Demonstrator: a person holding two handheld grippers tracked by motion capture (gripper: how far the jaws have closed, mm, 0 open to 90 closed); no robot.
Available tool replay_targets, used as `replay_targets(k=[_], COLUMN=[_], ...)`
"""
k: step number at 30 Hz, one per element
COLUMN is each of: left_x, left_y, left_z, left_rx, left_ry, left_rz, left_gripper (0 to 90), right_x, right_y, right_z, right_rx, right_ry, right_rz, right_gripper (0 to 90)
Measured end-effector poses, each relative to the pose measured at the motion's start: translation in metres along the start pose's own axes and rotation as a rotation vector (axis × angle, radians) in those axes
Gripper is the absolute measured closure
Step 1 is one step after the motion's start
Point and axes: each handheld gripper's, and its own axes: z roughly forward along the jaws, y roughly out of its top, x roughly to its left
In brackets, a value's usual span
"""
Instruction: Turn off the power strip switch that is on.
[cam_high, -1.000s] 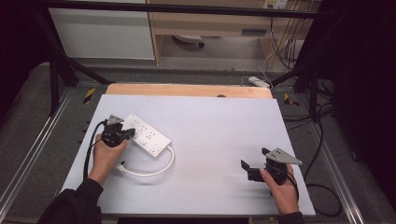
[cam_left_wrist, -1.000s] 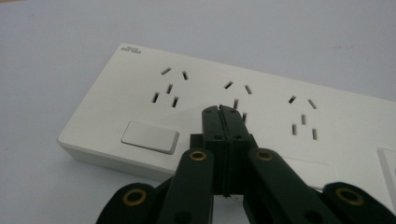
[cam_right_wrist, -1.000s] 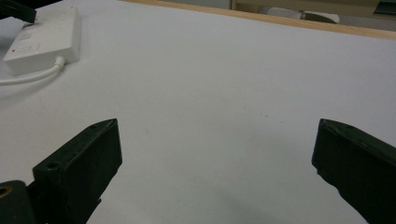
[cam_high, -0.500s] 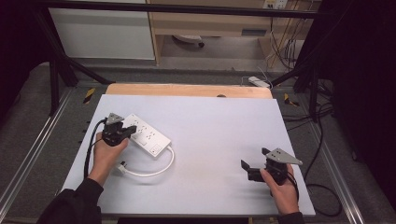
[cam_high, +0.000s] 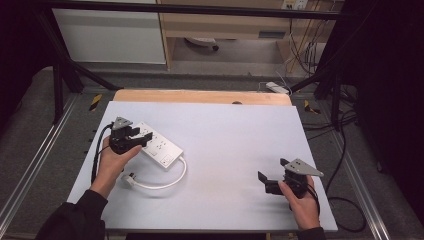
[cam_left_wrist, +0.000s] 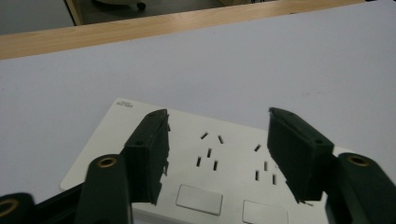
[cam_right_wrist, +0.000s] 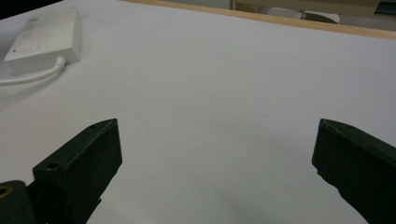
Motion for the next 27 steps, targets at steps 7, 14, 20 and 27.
replay_targets(k=[7,14,20,27], left_x=[-0.004,-0.007,-0.009,-0.012], left_y=[0.006,0.010,0.012,0.013], left_z=[0.001,-0.002,-0.008,-0.021], left_rx=[0.005,-0.006,-0.035,-0.058], left_ry=[0.023,0.003,-0.026,-0.035], left_rz=[-0.029,-0.030,-0.029,-0.041], left_gripper=[14.7,10.6,8.9,9.3], right_x=[0.000,0.000,0.000,0.000], right_y=[0.000,0.000,0.000,0.000], right_z=[0.000,0.000,0.000,0.000], right_rx=[0.001,0.001,0.001,0.001], right_ry=[0.000,0.001,0.000,0.002], right_rz=[0.001,0.001,0.001,0.001], right_gripper=[2.0,2.0,2.0,2.0])
